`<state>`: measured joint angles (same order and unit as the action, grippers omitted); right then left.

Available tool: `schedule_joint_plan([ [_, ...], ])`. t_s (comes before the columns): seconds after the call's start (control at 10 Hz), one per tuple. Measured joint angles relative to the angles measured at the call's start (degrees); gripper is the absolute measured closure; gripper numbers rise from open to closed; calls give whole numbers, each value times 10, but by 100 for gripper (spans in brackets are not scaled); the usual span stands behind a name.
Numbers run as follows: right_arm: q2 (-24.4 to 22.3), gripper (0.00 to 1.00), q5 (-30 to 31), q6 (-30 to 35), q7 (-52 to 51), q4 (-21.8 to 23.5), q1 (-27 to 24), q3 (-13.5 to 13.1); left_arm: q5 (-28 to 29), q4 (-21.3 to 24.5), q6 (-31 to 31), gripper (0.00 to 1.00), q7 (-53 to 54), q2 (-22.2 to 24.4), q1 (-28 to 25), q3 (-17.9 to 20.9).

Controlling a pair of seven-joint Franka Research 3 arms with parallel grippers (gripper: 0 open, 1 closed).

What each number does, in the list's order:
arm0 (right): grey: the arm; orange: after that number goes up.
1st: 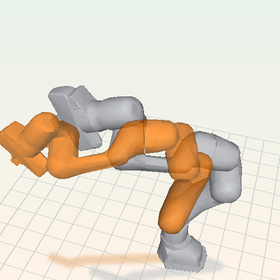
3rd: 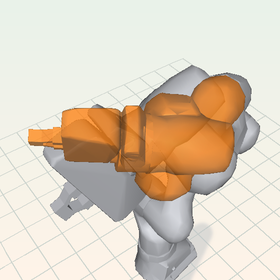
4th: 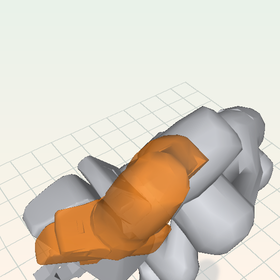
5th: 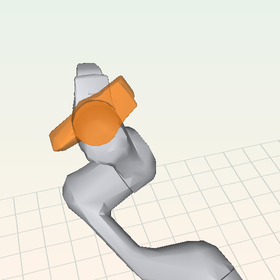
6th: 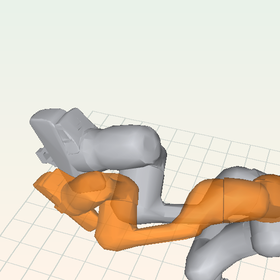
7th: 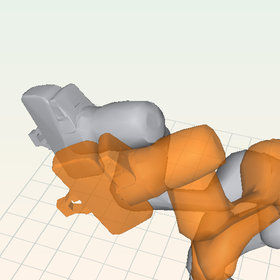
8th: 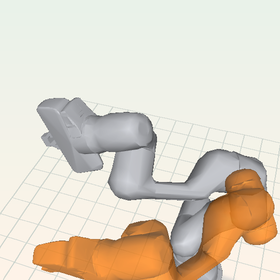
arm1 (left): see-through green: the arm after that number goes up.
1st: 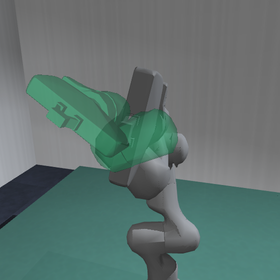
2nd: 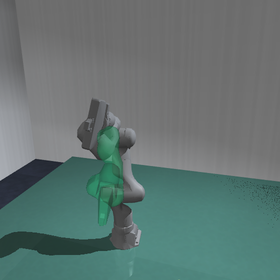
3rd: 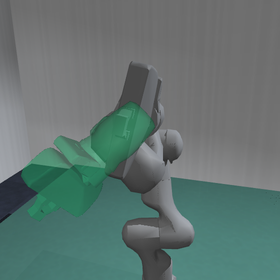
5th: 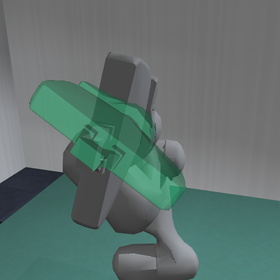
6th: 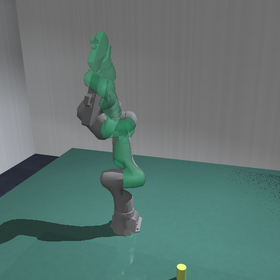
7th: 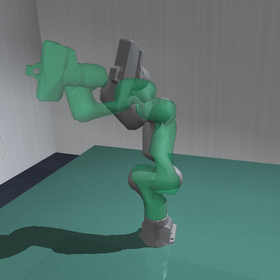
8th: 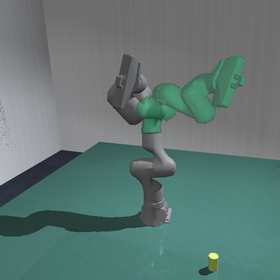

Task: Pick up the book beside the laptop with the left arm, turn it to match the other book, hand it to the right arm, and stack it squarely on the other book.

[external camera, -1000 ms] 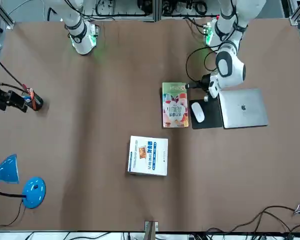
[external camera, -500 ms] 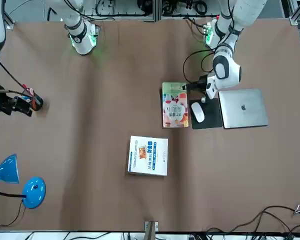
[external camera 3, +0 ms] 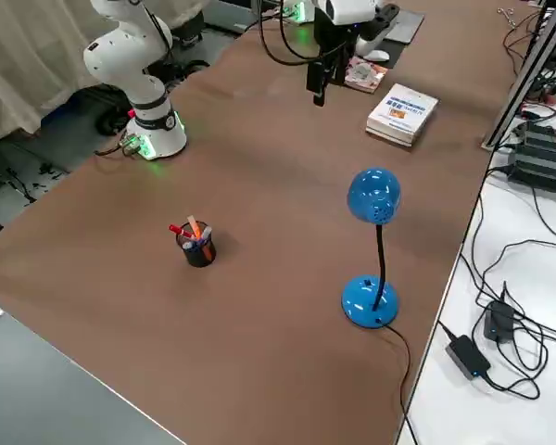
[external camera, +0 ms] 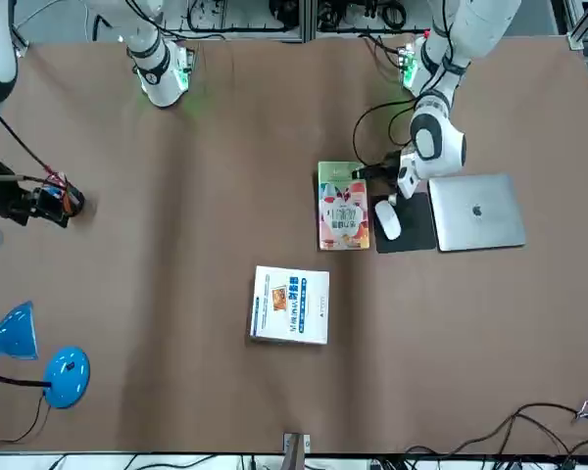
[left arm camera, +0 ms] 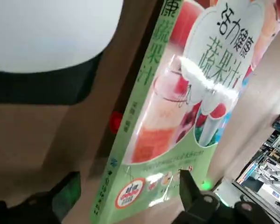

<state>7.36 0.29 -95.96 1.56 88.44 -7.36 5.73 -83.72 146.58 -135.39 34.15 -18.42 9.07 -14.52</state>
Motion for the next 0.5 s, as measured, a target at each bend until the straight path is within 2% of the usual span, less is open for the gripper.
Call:
schedule_joint_plan([
  [0.3, 0, 0, 0, -2, 0, 0, 0, 0, 0, -16, 0, 13, -2, -15, 0, -2],
  [0.4, 0, 0, 0, -3, 0, -1, 0, 0, 0, -22, -1, 19, -1, -18, 0, -4],
  [0.5, 0, 0, 0, -4, 0, -2, 0, 0, 0, -26, -3, 20, -1, -21, 0, -7],
])
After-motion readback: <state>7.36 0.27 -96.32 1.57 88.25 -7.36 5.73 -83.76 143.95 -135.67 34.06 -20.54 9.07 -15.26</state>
